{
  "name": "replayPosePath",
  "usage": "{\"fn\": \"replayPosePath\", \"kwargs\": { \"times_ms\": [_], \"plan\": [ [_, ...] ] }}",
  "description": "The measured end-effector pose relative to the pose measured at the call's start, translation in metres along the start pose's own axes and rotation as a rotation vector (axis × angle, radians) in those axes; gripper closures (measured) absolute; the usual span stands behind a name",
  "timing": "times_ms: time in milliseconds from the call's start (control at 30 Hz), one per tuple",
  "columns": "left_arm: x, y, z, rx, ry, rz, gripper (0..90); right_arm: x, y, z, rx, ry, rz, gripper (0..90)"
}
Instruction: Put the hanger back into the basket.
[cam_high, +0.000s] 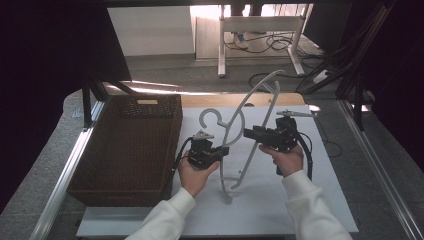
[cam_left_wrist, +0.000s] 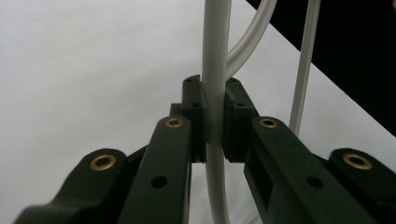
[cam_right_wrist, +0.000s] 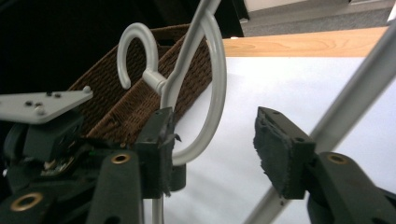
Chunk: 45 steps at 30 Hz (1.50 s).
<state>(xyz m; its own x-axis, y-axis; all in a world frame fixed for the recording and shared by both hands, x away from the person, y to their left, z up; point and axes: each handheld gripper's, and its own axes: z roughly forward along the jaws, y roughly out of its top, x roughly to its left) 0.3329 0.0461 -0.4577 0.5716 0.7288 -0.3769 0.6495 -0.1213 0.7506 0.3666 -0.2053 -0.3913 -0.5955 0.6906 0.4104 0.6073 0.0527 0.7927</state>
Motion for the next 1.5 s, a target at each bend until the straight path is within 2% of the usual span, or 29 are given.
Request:
{"fn": "replayPosePath", "kwargs": {
  "times_ms": [100,267,567,700,900,1500],
  "plan": [
    [0.0,0.001,-0.001,0.0,0.002,-0.002,82.4,0.001,-0.001,-0.011,-0.012,-0.013,-0.022,43.5],
    [0.001,0.003,-0.005,0.002,-0.002,-0.005,82.4,-0.003,-0.006,-0.034,-0.043,-0.02,-0.031,40.8],
    [-0.001,0.009,-0.012,0.0,-0.01,-0.001,82.4,-0.033,-0.037,-0.06,-0.018,-0.067,-0.006,37.9],
    [0.0,0.01,-0.015,0.002,-0.008,0.0,82.4,-0.044,-0.048,-0.064,-0.002,-0.086,-0.01,37.6],
    [0.0,0.013,-0.02,0.011,-0.006,0.005,82.4,-0.053,-0.059,-0.065,0.026,-0.109,-0.015,37.0],
    [0.008,0.028,-0.049,0.002,0.003,0.001,82.3,-0.061,-0.067,-0.064,0.043,-0.13,0.006,36.5]
  ]
}}
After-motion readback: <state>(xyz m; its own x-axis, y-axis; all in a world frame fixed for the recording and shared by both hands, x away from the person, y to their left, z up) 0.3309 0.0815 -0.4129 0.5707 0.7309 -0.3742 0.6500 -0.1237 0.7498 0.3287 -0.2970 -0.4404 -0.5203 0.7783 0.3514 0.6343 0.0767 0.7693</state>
